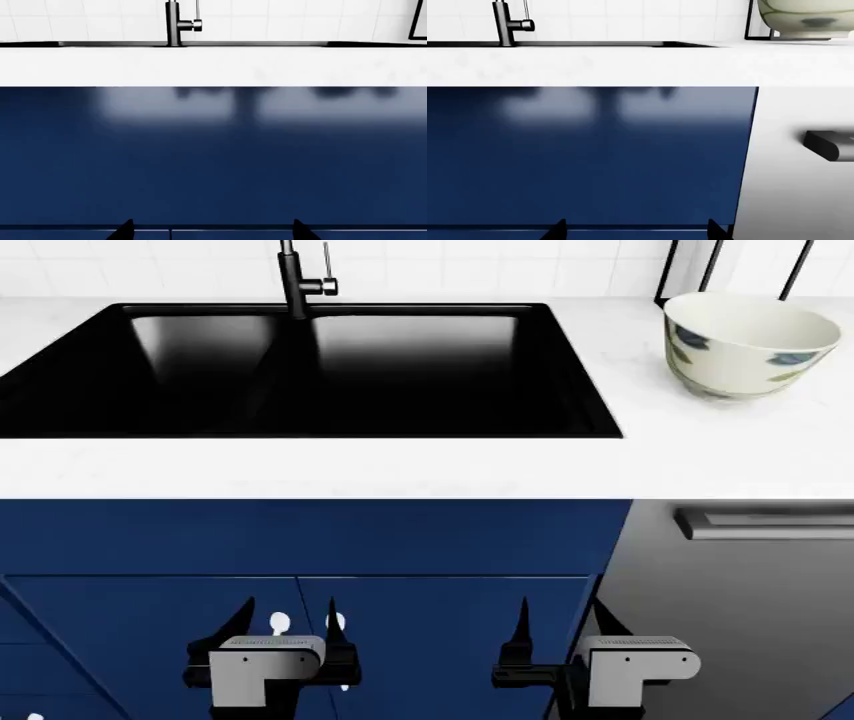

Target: There is a mixed pile of frozen fruits and vegetables on the counter. Locate all the frozen vegetables and place the items in a bowl on the counter. Take all the frozen fruits and defrost them in a running sink.

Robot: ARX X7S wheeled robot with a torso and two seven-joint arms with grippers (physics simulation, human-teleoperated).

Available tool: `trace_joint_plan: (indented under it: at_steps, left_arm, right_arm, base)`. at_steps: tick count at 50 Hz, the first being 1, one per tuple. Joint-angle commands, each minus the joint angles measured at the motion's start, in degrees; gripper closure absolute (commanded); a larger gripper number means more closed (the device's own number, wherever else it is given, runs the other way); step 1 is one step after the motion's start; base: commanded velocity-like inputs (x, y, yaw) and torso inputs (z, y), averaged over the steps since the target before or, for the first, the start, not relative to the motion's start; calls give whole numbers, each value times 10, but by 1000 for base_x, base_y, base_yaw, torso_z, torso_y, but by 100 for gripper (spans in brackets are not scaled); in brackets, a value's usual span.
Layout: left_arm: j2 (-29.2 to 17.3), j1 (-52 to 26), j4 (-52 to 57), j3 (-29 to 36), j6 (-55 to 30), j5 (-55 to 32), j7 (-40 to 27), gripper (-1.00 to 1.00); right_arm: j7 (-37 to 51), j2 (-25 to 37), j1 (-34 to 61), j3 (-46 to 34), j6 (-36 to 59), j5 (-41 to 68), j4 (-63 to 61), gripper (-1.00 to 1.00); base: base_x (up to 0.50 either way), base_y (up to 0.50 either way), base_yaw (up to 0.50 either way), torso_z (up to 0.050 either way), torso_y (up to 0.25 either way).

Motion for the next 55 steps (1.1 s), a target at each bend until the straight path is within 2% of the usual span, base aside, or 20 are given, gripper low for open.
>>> trace_joint_plan:
  at_steps: [1, 11, 55]
  left_arm:
    - [-9, 0, 0, 11, 1, -7, -11, -100]
    - [-27, 1, 0, 31, 10, -21, -29, -100]
    - [-59, 0, -4, 69, 25, -57, -63, -100]
  right_arm:
    - [12, 9, 1, -12, -1, 6, 2, -100]
    - [21, 24, 5, -29, -12, 42, 13, -100]
    - [71, 58, 8, -73, -21, 52, 15, -100]
  base:
    - [0, 0, 0, 0, 0]
    - [0, 0, 0, 0, 0]
    - [0, 500, 0, 0, 0]
